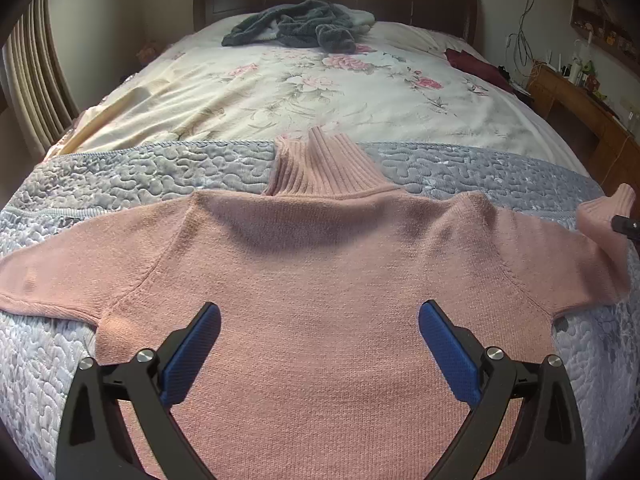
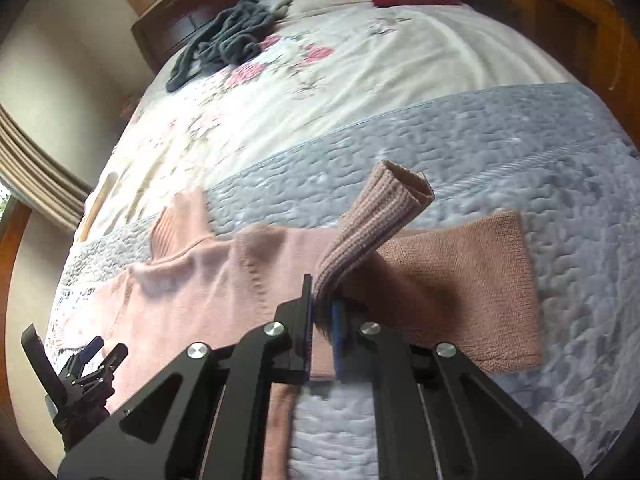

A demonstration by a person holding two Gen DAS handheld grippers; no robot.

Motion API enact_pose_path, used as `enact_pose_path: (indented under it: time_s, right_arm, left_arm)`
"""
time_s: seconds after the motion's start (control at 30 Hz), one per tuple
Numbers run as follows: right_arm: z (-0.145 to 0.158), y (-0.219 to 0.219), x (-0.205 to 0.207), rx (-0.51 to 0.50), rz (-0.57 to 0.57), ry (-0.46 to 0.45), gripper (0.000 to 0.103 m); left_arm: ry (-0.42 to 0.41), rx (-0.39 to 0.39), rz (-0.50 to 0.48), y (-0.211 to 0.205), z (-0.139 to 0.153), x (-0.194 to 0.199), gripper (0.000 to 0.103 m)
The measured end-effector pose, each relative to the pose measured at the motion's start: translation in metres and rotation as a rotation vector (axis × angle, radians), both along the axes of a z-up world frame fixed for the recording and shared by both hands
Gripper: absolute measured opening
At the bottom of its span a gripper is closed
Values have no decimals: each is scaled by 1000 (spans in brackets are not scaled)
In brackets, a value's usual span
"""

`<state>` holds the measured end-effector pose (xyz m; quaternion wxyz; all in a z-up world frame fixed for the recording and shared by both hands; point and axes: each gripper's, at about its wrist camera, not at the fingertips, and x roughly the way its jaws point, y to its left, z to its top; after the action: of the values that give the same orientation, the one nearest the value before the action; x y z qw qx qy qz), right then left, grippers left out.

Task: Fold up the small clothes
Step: 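Carry the cuff across the sweater body with the right tool and release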

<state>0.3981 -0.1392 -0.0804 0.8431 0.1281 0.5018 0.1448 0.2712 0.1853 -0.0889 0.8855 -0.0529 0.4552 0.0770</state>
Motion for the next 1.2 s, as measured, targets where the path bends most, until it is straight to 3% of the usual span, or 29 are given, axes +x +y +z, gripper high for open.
enact_pose_path:
  time_s: [0.13, 0.33, 0.4, 0.47, 0.67, 0.77, 1.03, 1.1, 1.2]
  right_arm:
    - [-17, 66, -1, 31, 79, 50, 6]
    - [-54, 121, -7, 47, 146, 133, 8]
    - [-69, 128, -7, 11, 153, 181, 20]
    - [-80, 128, -13, 25, 161, 227, 22]
    - [-58, 87, -49, 86, 198, 194, 37]
    - [-45, 50, -58, 65, 157, 164, 37]
    - [-52, -19, -72, 54, 66, 146, 37]
    - [-58, -27, -76, 53, 51, 147, 37]
    - [-63, -31, -79, 51, 45, 149, 37]
  left_arm:
    - [9, -10, 8, 17, -3, -7, 99]
    - [33, -44, 30, 37, -14, -12, 99]
    - [40, -50, 30, 37, -16, -12, 99]
    - [45, -57, 22, 35, -18, -13, 99]
    - [74, -121, -52, 5, -26, -1, 99]
    - [124, -199, -81, -19, -37, 13, 99]
    - [238, -256, -80, -65, -71, 55, 99]
    - [265, -295, -85, -73, -78, 63, 96]
    - [269, -259, -74, -83, -82, 70, 83]
